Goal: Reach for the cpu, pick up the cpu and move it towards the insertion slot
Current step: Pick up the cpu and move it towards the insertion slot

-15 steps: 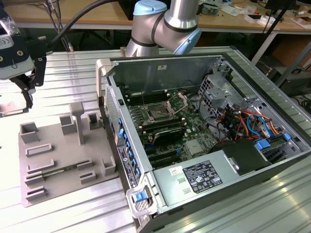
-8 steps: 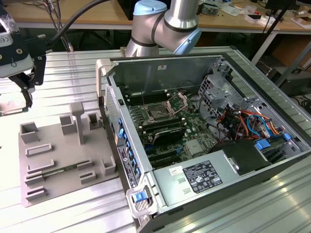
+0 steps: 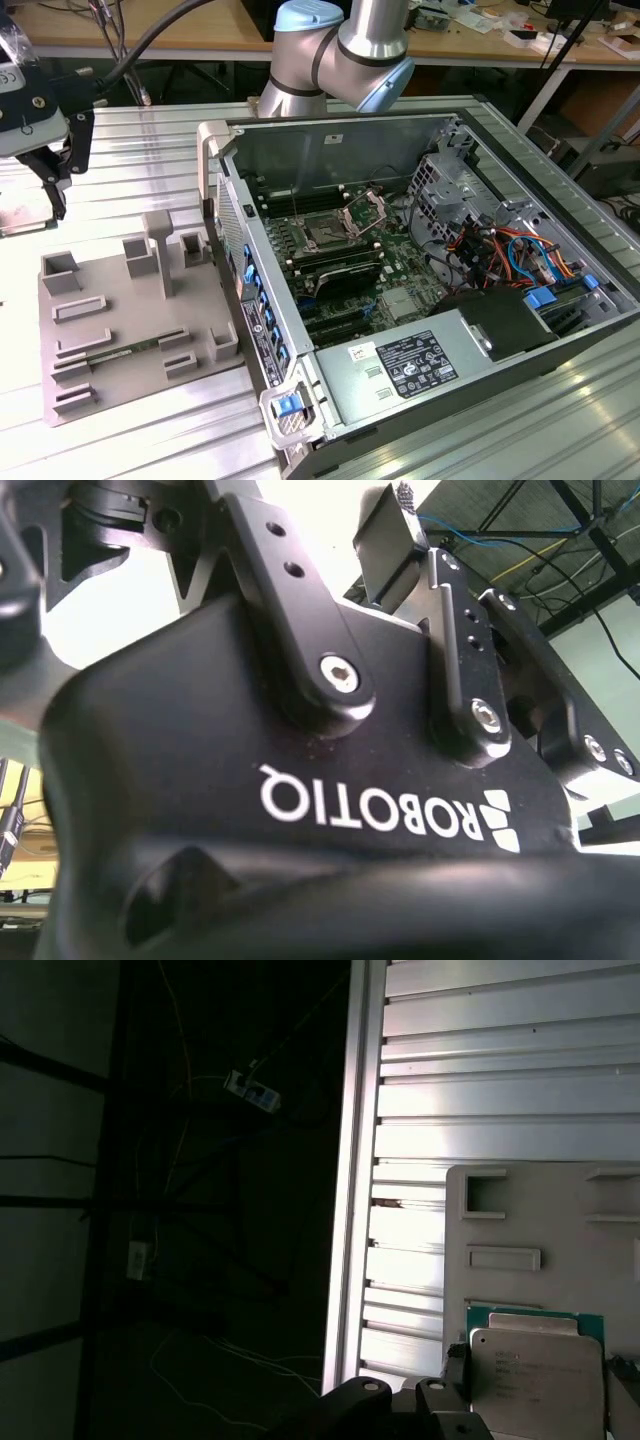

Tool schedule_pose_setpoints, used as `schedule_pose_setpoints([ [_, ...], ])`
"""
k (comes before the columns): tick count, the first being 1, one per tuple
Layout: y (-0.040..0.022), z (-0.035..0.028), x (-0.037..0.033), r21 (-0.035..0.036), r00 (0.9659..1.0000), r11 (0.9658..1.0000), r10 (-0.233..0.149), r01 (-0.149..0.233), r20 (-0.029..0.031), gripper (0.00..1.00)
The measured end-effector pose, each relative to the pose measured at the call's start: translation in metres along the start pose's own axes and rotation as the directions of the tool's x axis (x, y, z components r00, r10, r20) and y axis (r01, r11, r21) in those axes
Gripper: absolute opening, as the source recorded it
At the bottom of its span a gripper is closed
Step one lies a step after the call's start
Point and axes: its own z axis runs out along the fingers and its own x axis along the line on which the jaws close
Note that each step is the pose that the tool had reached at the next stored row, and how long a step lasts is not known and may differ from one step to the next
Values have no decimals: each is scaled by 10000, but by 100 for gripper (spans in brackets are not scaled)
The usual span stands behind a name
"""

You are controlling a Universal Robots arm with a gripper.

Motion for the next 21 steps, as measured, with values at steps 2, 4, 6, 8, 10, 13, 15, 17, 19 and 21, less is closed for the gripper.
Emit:
schedule_pose_setpoints([
  [2,0,-2,0,0,10000,10000,0,0,-1,55],
  [4,0,-11,0,1,10000,10000,0,0,-3,55],
  [6,1,-24,0,1,10000,10000,0,0,-2,55],
  [8,1,-58,0,0,10000,10000,0,0,0,55],
  [10,1,-58,0,-1,10000,10000,0,0,1,55],
  [13,1,-59,0,-1,10000,10000,0,0,-1,55],
  [15,1,-59,-2,-1,10000,10000,0,0,-1,55],
  [17,-1,-56,-18,-1,10000,10000,-1,1,-1,55],
  [19,-2,-52,-37,-2,10000,10000,-1,1,-1,55],
  [21,-4,-48,-54,-2,10000,10000,0,0,0,55],
])
